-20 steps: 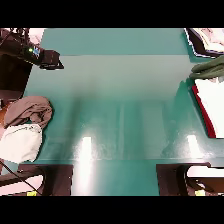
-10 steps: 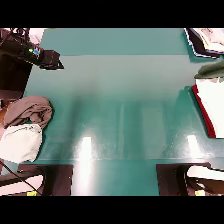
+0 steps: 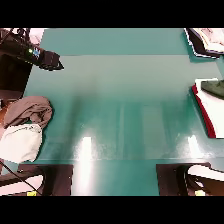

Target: Fold the shirts.

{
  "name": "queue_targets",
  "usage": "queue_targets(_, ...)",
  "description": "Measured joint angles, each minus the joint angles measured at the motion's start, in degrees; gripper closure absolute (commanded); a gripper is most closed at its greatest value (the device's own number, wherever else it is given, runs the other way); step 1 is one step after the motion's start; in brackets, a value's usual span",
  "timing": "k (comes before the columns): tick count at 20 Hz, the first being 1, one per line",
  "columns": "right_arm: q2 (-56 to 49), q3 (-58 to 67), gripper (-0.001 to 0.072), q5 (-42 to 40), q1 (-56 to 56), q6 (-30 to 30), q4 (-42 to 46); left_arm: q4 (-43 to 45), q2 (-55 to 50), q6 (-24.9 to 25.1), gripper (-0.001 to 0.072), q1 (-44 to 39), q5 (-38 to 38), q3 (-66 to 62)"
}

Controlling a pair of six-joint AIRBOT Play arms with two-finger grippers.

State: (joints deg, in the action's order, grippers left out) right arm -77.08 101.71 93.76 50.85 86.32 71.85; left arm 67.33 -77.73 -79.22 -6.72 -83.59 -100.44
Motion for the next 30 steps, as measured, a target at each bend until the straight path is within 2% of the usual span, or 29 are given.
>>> queue_targets(1,0.87,-2.27,0.0237,0.59,1.36,0.02,-0.02,0.0,0.0,0.09,0.0685,0.0,0.0,0.0)
queue_targets(2,1.66,-4.37,0.0178,0.9,2.64,0.02,0.07,-0.02,0.0,0.31,0.0685,0.0,0.0,0.0)
queue_targets(9,8.22,-16.98,0.0184,0.24,9.31,0.15,-2.58,-0.02,0.0,1.46,0.0685,0.0,0.02,0.0)
queue_targets(12,11.1,-19.39,0.0184,-1.4,5.11,0.2,-8.63,-0.04,0.0,1.55,0.0685,0.0,0.66,0.0)
queue_targets(15,13.57,-20.44,0.0186,-2.14,-4.55,0.2,-13.22,-0.11,0.0,1.57,0.0685,0.0,1.27,0.0)
queue_targets(16,14.36,-20.61,0.0247,-2.4,-8.83,0.2,-14.12,-0.17,0.02,1.57,0.0685,0.0,1.46,0.0)
queue_targets(17,14.95,-20.72,0.0342,-2.82,-13.0,0.2,-14.58,-0.26,0.02,1.57,0.0685,0.0,1.6,0.0)
queue_targets(18,15.45,-20.83,0.0487,-3.39,-17.55,0.17,-14.95,-0.28,0.02,1.6,0.0684,0.0,1.77,0.0)
queue_targets(19,15.91,-20.87,0.0692,-4.22,-21.64,0.2,-15.3,-0.28,0.02,1.6,0.0685,0.0,1.81,0.0)
queue_targets(24,16.74,-21.03,0.0693,-9.33,-40.06,0.2,-14.49,-0.33,0.02,1.6,0.0685,0.0,2.14,0.0)
queue_targets(30,16.83,-21.03,0.0693,-12.7,-50.51,0.17,-9.68,-0.37,0.02,1.6,0.0684,0.0,2.16,0.0)
